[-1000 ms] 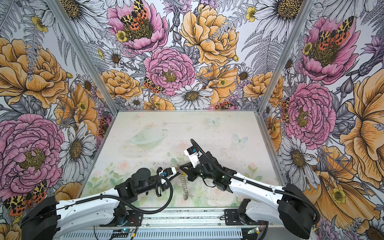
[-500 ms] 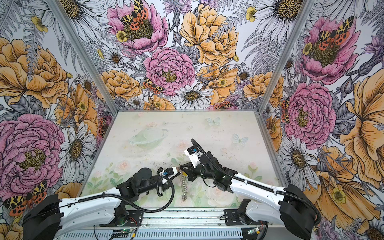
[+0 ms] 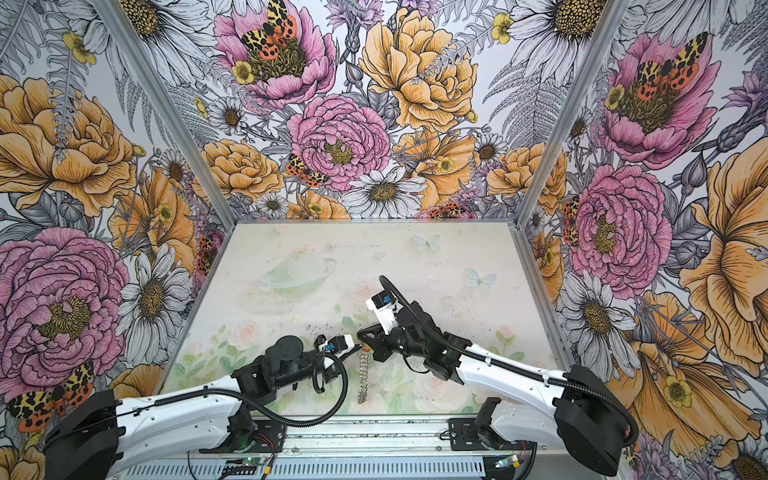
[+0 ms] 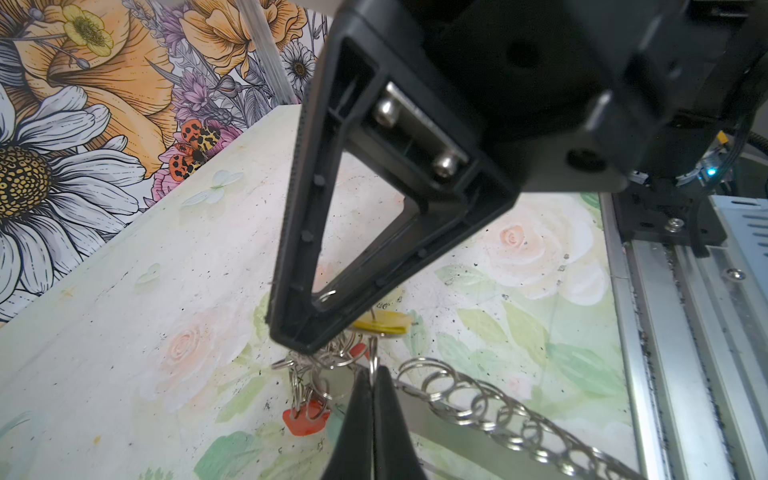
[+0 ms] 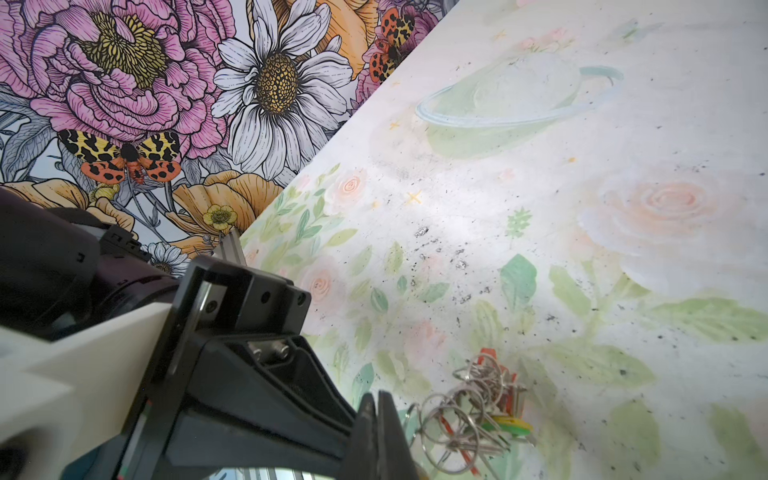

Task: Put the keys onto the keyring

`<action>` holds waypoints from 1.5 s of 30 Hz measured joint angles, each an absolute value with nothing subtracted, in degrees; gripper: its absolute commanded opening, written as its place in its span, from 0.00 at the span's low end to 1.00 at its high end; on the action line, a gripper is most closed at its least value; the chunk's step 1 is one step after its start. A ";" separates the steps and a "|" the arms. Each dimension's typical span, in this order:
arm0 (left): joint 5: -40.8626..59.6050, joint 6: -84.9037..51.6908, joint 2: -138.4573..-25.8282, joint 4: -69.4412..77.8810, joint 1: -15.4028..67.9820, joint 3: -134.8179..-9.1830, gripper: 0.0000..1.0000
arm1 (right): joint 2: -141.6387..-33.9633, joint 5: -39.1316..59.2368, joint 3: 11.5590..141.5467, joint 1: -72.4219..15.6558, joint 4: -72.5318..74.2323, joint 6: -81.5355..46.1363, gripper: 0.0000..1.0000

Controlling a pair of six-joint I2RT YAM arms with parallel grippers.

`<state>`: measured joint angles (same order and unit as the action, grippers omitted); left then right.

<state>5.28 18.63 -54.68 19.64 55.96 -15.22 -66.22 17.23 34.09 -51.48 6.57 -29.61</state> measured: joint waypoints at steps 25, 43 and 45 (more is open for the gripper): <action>-0.54 18.63 -57.58 19.49 56.03 -15.68 0.00 | -71.75 13.19 34.09 -52.99 12.75 -36.86 0.00; -11.73 11.46 -63.53 23.81 56.90 -17.54 0.00 | -76.64 2.68 40.27 -55.33 9.13 -33.87 0.00; -13.08 10.79 -64.47 23.79 56.88 -18.48 0.00 | -76.69 2.02 40.64 -55.33 9.04 -33.45 0.00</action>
